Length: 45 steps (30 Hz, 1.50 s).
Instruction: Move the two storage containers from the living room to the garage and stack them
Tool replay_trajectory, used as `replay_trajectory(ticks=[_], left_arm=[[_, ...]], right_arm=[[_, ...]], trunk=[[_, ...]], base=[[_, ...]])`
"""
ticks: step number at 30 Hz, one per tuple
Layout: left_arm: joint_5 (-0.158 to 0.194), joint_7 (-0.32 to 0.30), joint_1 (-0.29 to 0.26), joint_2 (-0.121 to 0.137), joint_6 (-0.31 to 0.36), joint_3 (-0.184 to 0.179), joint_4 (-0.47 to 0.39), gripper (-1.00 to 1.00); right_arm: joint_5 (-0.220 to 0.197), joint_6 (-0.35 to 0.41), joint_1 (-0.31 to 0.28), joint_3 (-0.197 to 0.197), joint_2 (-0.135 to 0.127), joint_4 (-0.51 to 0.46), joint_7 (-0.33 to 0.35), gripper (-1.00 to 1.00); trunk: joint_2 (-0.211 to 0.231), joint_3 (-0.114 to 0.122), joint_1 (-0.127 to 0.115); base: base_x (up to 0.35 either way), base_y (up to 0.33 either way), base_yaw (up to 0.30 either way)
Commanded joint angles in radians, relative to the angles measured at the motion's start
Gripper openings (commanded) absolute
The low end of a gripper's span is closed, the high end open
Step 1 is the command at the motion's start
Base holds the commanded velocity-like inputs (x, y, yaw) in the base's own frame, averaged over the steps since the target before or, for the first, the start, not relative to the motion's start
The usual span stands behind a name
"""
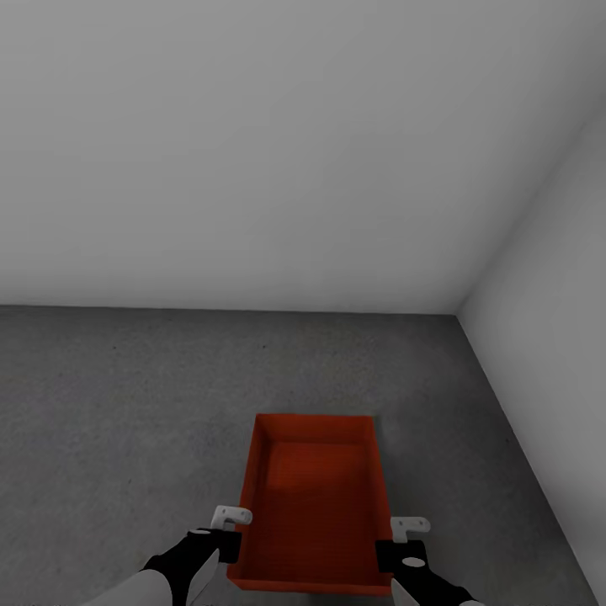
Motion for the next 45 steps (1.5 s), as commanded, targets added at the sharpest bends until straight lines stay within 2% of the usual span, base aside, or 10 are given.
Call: replay_trajectory(ticks=[1,28,29,30,45], left_arm=[[-0.017,0.004,0.0,0.0,0.006,0.001,-0.002,-1.0],[-0.016,0.005,0.0,0.001,0.006,0.001,-0.004,-1.0],[-0.016,0.005,0.0,0.001,0.007,0.001,-0.004,-1.0],[-0.016,0.006,0.0,0.001,0.007,0.001,-0.004,1.0],[-0.016,0.006,0.0,0.0,0.008,0.002,-0.003,1.0]], right_arm=[[-0.007,-0.006,-0.001,0.001,-0.001,0.001,-0.005,-1.0],[-0.008,-0.003,-0.001,-0.001,0.001,0.001,-0.006,-1.0],[-0.008,-0.003,-0.001,-0.001,0.001,0.001,-0.006,1.0],[-0.008,-0.003,-0.001,-0.001,0.001,0.001,-0.007,1.0],[-0.008,-0.002,-0.001,-0.001,0.001,0.001,-0.007,1.0]], trunk=[[0.0,-0.001,0.0],[0.0,-0.001,0.0],[0.0,-0.001,0.0],[0.0,-0.002,0.0],[0.0,-0.008,0.0]], base=[[0.0,0.0,0.0],[0.0,0.0,0.0],[0.0,0.0,0.0],[0.0,0.0,0.0],[0.0,0.0,0.0]])
